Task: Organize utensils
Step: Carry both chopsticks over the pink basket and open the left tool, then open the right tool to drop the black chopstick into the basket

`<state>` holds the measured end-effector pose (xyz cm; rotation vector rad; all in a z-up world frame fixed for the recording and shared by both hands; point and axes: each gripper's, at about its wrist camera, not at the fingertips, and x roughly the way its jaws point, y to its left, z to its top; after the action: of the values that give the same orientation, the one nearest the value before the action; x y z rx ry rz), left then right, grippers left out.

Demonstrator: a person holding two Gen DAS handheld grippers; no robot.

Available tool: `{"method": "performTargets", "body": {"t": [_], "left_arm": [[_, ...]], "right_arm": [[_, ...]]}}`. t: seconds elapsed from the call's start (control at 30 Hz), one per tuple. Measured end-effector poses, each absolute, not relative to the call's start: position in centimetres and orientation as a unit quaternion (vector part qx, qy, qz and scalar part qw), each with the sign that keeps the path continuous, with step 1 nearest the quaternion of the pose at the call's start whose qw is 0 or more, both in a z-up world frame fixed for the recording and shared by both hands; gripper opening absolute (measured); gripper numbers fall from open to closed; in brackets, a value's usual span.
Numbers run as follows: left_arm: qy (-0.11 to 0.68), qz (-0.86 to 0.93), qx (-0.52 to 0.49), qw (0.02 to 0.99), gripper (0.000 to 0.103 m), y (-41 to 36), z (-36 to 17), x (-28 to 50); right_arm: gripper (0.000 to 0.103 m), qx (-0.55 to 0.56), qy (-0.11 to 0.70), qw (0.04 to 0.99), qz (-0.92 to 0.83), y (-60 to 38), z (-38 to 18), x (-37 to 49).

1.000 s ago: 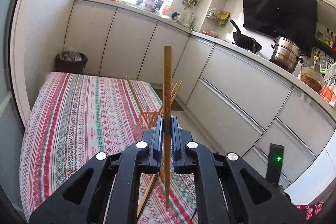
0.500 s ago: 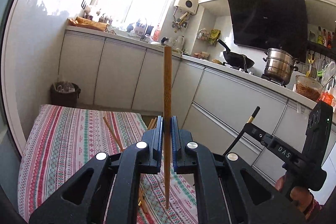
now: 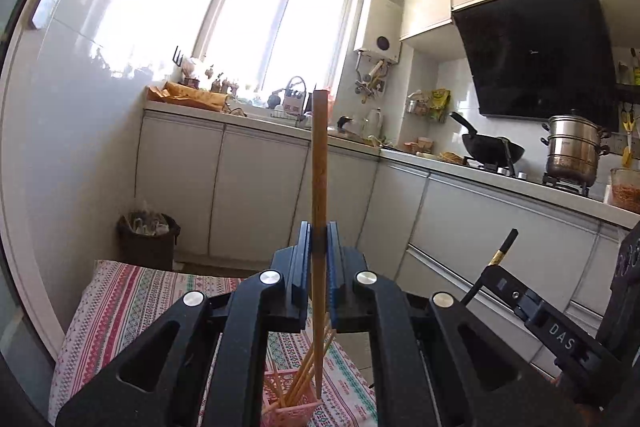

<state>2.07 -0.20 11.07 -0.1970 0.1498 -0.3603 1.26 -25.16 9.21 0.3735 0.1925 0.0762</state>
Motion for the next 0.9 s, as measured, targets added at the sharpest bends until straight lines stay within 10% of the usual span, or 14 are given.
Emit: {"method": "performTargets", "body": {"t": [0.37,0.5,0.9], "left_arm": [[0.065,-0.099,-0.06,0.991,0.007,-4.2,3.5,6.1],[0.094,-0.089,-0.068,0.989,0.03,-4.4,1.1,6.6],[-0.012,-0.077,-0.046,0.996,0.044,0.7,10.0,-0.9]], "right_arm": [[0.007,0.173,0.117,0.978,0.022,-24.6,4.9,6.8],[0.007,0.175,0.125,0.976,0.022,-24.8,4.4,7.2],[0.007,0.169,0.119,0.978,0.04,-22.5,4.6,7.5]]}}
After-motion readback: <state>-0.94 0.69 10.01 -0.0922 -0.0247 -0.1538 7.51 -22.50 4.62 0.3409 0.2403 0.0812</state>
